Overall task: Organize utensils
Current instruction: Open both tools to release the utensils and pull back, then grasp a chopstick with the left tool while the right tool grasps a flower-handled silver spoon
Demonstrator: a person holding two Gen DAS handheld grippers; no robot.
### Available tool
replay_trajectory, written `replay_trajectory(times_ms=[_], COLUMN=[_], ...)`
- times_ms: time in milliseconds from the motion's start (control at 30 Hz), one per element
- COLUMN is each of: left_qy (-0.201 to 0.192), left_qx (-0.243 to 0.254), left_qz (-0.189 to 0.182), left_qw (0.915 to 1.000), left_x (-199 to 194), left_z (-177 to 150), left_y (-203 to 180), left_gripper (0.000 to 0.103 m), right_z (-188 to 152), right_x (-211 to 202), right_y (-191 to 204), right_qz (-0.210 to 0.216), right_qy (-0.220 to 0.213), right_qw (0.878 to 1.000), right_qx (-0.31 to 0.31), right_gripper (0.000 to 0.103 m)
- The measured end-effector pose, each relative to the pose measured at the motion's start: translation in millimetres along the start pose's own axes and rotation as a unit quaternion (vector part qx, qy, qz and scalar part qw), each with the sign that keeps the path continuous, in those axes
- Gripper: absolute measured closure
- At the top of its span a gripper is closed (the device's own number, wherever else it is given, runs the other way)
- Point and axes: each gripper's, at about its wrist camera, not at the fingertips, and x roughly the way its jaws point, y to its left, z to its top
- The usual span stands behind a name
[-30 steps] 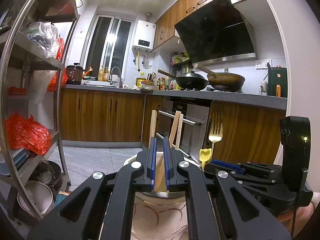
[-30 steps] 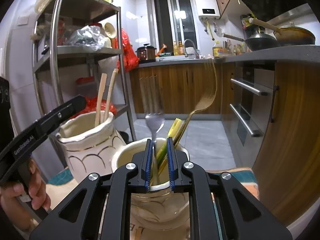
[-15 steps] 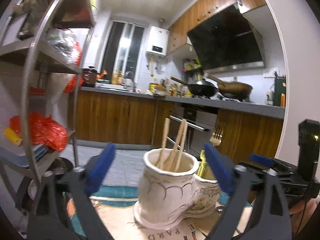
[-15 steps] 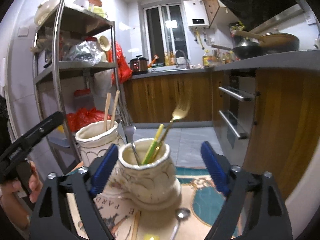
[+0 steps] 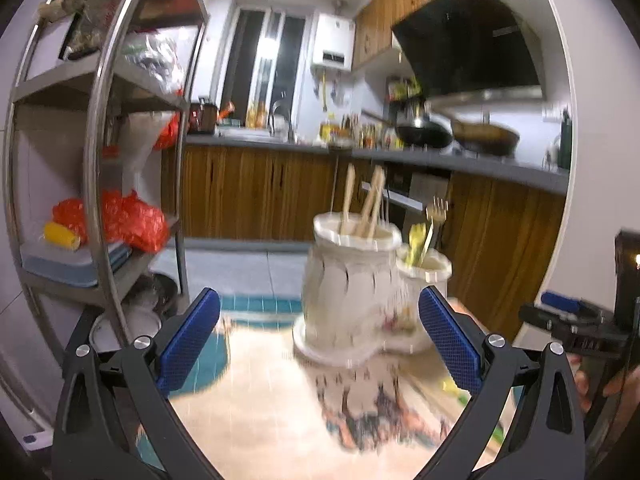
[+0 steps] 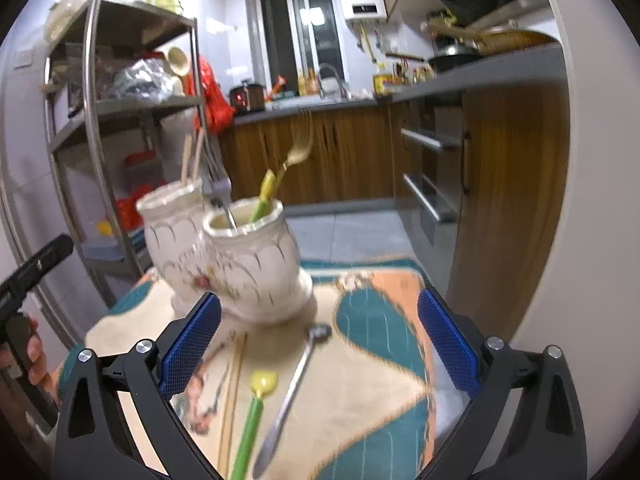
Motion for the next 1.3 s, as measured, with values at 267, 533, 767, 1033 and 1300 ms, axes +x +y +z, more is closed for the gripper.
replay_trajectory(times_ms=[267, 533, 767, 1033, 1300], left_qy=[0.081, 0.144, 0.162, 0.168, 0.188], left_qx=[0.010, 0.016, 0.020, 0.024, 0.022], left_qz=[-0.009, -0.017, -0.027, -0.034, -0.038], left_qw=[0.9966, 0.9893, 0.9863, 0.9848, 0.9811], left_x=[18, 38, 46, 49, 53], left_z=[-36, -53, -60, -61, -59], left_y=[-14, -15, -15, -18, -30], left_gripper=[0.005, 0.006, 0.006, 0.006, 0.006], right_z=[-26, -34, -29, -21, -24], right_x=[23, 41, 73, 110, 107], right_y=[-3, 6, 12, 20, 22], right_qz=[-0.014, -0.027, -0.029, -0.033, 0.008], right_qy=[0.092, 0.135, 0.176, 0.221, 0.221], right_qw=[0.996, 0.990, 0.984, 0.974, 0.974], right_qx=[0.014, -0.001, -0.008, -0.035, -0.049], right_gripper=[0.005, 0.007, 0.043, 0.074, 0.099])
